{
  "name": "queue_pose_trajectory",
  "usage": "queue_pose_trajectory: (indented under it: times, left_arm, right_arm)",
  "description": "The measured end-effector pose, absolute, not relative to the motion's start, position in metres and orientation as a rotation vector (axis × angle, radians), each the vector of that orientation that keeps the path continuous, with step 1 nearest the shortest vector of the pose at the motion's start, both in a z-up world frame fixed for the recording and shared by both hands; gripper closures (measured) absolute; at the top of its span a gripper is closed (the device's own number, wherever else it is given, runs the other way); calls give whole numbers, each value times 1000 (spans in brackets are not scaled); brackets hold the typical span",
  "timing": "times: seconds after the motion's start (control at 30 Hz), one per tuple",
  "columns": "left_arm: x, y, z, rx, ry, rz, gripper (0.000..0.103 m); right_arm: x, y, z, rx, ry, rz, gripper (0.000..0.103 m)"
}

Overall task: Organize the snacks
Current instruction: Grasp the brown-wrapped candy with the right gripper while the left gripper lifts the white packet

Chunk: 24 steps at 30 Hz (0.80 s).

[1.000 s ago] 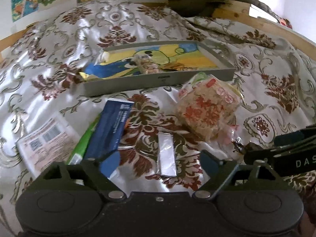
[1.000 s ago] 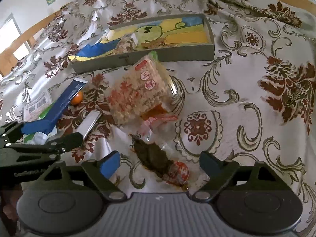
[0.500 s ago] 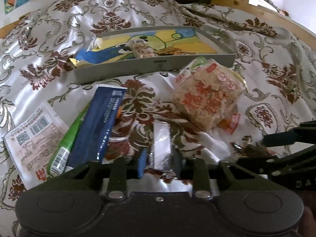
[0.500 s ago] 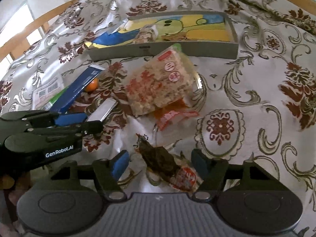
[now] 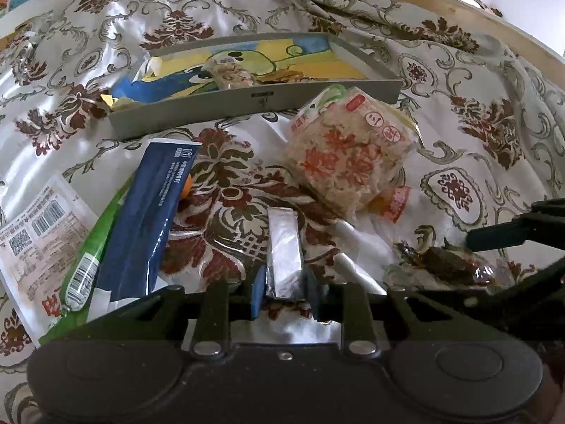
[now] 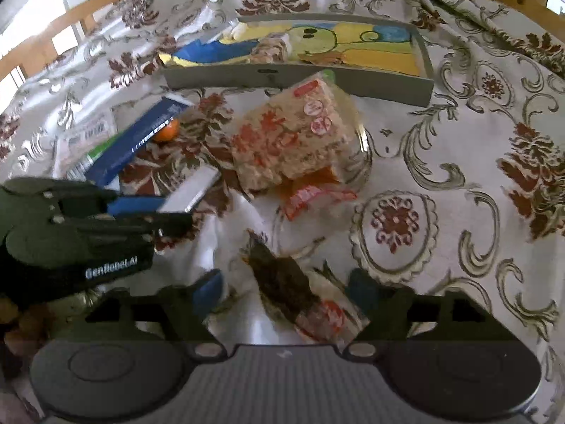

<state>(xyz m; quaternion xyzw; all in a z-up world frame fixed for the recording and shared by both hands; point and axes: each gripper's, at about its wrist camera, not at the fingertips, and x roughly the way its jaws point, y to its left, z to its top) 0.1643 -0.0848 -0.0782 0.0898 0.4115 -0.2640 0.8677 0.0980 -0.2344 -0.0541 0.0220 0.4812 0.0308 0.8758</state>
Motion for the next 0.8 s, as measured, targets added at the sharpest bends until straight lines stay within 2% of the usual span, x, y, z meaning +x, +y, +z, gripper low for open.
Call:
queue_pose_trajectory:
  times: [0.1, 0.13, 0.23, 0.3, 0.33, 0.4, 0.43, 0.73, 0.8]
  left_arm:
    - [164, -87, -79, 211, 861, -555, 75]
    - [164, -87, -79, 214, 861, -556, 75]
    - [164, -87, -79, 207, 866, -556, 78]
    - [164, -86, -79, 195, 871, -551, 79]
    - [163, -86, -78, 189, 872, -548, 80]
    - [163, -85, -77, 173, 877, -544, 81]
    - [163, -84, -76, 161, 880, -542, 81]
    - [157, -85, -73, 109, 893, -552, 83]
    - [157, -85, -73, 112, 889, -551, 83]
  right_arm:
    - [100, -231, -59, 21, 1031, 58, 18]
    - [101, -230, -60, 15, 1035, 53, 22]
    - [100, -232, -58, 34, 1013, 42, 46]
    - [99, -236, -56, 56, 998, 37, 56]
    - [100, -237, -55, 66, 990, 35, 66]
    - [99, -240, -53, 91, 968, 37, 69]
    - [100, -242, -52, 102, 960, 35, 76]
    - [103, -252, -53, 185, 930, 45, 79]
    - [101, -250, -50, 188, 908, 68, 82]
